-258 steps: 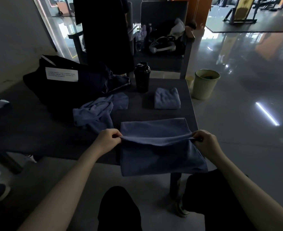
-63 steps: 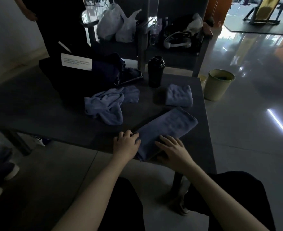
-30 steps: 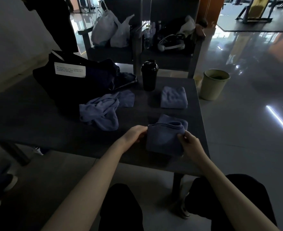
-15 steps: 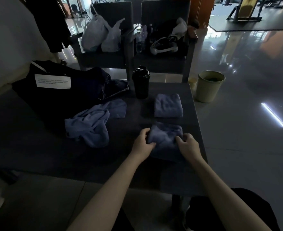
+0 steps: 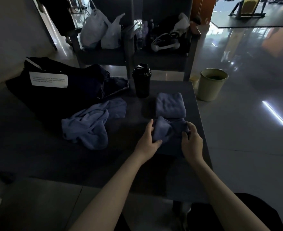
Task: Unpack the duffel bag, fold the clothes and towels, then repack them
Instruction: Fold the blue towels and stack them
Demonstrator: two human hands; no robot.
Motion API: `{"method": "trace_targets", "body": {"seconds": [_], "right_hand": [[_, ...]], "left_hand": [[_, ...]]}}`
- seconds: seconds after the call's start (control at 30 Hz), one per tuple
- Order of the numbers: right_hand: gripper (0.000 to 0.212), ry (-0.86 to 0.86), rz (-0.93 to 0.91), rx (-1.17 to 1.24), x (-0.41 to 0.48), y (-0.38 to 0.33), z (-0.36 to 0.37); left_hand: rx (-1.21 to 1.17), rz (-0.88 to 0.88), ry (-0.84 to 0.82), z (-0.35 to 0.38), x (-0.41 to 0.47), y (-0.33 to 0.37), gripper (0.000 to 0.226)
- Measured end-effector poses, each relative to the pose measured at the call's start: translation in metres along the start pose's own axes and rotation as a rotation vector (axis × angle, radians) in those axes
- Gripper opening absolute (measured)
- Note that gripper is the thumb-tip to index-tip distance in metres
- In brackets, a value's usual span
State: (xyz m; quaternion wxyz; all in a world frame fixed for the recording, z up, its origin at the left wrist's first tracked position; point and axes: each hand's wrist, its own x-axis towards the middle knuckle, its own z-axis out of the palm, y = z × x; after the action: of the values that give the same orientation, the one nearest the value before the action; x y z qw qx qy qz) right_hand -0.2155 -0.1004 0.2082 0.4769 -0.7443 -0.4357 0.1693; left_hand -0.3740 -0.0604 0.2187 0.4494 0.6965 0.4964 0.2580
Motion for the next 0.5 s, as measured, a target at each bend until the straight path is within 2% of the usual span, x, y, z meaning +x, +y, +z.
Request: {"method": "trace_targets", "body": {"seconds": [0.13,0.23,0.37,0.5], "right_hand": [[0.041,0.006,-0.087,-0.071,0.004,0.0,0.005],[0.041,-0.031,-0.076,-0.152,0.007,0.004,0.009],[0.041,-0.053,0.009,-0.224,0.012,0.002,0.011],[0.039,-0.018,-0.071,-0.278,0.009,0.0,0.011]], "left_hand": [[0.02,-0.017,0.001,0.0,0.004,-0.003,0.086],[0.034,0.011,0.034,0.003,0.002,-0.005,0.082],[0.127,0.073,0.03,0.008,0.005,-0.008,0.068],[0.24,0.044,0.011,0.01,0.009,-0.006,0.056]]}}
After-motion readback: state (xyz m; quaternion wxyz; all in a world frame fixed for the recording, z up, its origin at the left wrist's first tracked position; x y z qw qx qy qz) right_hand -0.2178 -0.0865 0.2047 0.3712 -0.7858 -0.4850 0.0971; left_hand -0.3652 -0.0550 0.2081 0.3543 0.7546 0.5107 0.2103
